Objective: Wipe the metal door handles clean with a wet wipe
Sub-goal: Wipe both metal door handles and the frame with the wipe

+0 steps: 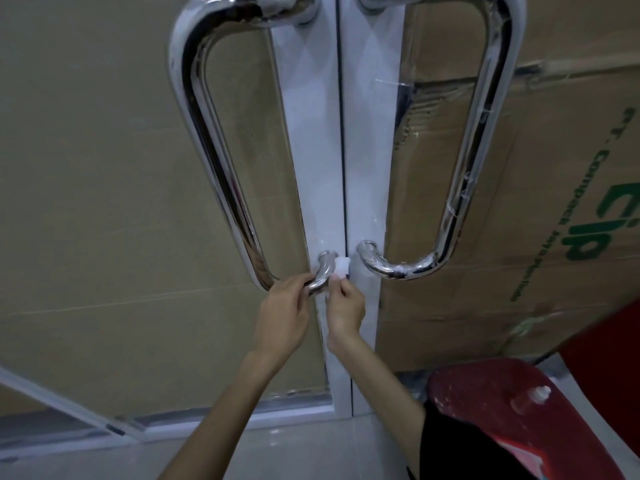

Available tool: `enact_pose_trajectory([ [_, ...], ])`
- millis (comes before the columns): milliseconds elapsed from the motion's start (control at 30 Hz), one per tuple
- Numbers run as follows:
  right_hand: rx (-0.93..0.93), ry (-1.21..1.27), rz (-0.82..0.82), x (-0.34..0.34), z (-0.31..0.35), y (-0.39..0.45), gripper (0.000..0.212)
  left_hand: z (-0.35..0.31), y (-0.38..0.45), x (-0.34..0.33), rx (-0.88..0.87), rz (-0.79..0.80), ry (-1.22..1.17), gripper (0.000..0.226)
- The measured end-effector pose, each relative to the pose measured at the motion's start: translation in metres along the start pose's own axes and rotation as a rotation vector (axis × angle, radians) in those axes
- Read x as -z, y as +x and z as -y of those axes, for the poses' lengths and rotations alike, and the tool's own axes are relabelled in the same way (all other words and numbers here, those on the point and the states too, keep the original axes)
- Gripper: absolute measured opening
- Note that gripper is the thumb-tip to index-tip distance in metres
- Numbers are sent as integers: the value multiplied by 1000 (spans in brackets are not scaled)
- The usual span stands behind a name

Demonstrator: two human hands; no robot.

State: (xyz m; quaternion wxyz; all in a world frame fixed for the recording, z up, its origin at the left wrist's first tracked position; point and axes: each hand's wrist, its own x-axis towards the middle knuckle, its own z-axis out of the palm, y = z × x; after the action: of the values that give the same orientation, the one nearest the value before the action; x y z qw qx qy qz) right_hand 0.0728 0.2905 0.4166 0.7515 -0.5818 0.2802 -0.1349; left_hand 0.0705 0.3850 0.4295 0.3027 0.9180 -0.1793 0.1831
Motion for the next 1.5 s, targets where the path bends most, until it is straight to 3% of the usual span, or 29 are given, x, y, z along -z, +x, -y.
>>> enact_pose_trajectory([
  [100,346,-263,34,7,-17,-2,25,1,-3,-4,27,-2,-43,27],
  [300,944,-847,249,12,8,41,36,4,-5,-5,70,-11,-140,20],
  [433,1214,-970,532,31,14,54,37,5,-6,-3,68,18,-153,21],
  [567,1296,-1050,461,22,20,65,33,7,-6,-3,68,24,-141,23],
  [700,1061,-748,432,22,2,46,23,6,-6,-2,77,21,-191,24],
  [800,879,-459,236,19,-15,23,25,7,-5,-2,81,25,-206,22],
  [900,494,-204,23,-1,-20,10,30,8,-5,-5,86,5,-184,18],
  [1000,47,140,-27,-19,-6,18,39,9,-5,-5,74,-7,-154,19],
  [1100,-299,436,88,-15,1,19,35,10,-5,-6,87,3,-168,21],
  [1267,-660,523,347,8,14,34,36,10,-5,-6,81,11,-176,22],
  [1367,-744,647,392,0,26,45,31,8,-5,-3,80,20,-179,22],
  [1500,-678,584,430,3,3,31,24,9,-4,-2,87,15,-193,24],
])
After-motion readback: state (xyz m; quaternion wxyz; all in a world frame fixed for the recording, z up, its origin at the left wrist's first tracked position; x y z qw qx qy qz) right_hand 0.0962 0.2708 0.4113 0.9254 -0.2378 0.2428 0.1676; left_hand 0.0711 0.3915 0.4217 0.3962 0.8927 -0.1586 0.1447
